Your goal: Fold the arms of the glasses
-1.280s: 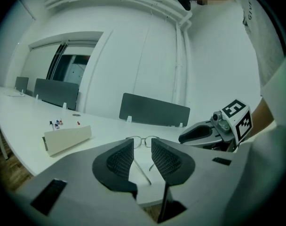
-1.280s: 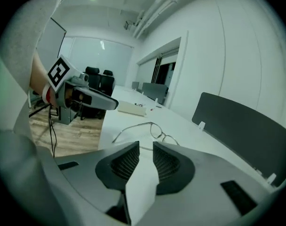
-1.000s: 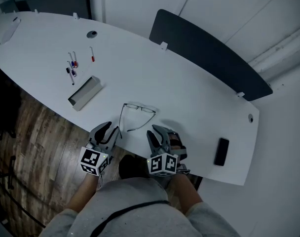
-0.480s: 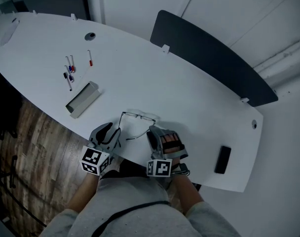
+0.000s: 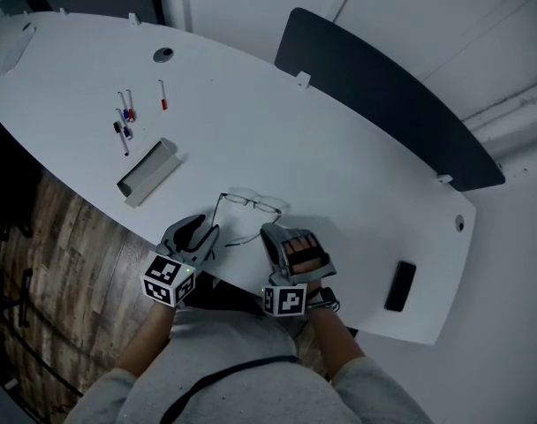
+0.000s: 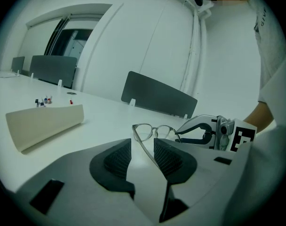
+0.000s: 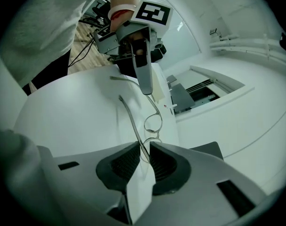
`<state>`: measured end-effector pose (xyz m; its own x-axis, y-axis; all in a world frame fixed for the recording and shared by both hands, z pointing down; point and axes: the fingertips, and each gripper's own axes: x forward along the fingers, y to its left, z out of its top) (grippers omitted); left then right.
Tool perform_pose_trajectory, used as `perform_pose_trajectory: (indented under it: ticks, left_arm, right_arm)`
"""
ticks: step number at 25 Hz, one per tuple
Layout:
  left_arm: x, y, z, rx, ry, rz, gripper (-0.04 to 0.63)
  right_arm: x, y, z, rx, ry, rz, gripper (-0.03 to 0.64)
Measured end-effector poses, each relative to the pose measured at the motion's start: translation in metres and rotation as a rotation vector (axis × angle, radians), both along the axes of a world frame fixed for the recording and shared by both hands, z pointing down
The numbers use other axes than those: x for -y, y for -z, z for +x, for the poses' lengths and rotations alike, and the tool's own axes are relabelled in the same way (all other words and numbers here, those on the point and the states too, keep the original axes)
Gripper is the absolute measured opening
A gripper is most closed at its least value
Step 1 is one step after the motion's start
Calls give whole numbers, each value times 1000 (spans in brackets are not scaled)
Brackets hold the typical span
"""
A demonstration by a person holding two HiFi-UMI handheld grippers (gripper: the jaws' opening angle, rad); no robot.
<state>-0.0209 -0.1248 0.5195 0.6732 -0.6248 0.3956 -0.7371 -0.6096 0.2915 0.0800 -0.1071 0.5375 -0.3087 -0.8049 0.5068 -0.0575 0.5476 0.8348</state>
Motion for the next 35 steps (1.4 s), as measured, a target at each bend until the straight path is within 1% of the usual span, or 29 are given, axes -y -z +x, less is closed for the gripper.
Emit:
perform_pose_trajectory:
  ticks: [3, 6, 8, 11, 14, 15, 17, 19, 22, 24, 26, 30, 32, 35]
  left_arm:
    - [6, 13, -3, -36, 0, 27, 147]
    - [21, 40, -19, -92, 46, 105, 147]
    - [32, 56, -33, -106, 79, 152, 147]
    - [50, 60, -54, -83, 115, 174, 147]
    - [62, 46, -73, -45, 143, 151, 146]
    - [64, 42, -77, -33, 154, 141, 138]
    - [67, 35, -83, -18, 163, 126, 97]
    - [65, 29, -83, -4, 135, 120, 97]
    - [60, 20, -73, 29, 32, 105, 97]
    - [56, 11, -68, 47, -26, 80, 112]
    - [55, 5, -67, 65, -64, 68, 134]
    - [49, 0, -62, 108, -149, 87, 163]
    - [47, 1, -57, 102, -184, 92, 170]
    - [49, 8, -52, 74, -205, 115, 175]
  right_arm:
    - [3, 7, -2, 32, 6, 12, 59]
    - [9, 13, -4, 93, -11, 3, 48]
    - [14, 18, -5, 138, -18, -10, 37]
    - [20, 22, -7, 202, -15, -44, 37]
    - [23, 26, -11, 298, -17, -98, 35]
    - [25, 27, -12, 339, -20, -121, 34]
    - [27, 29, -14, 403, -24, -166, 34]
    - [29, 29, -17, 446, -22, -200, 34]
    - [30, 31, -24, 513, -16, -255, 34]
    - [30, 30, -30, 551, -6, -299, 32]
    - [30, 29, -36, 574, 8, -337, 32]
    - [30, 26, -45, 612, 28, -398, 32]
    - [28, 23, -48, 628, 38, -439, 32]
    - [25, 18, -53, 652, 49, -509, 32]
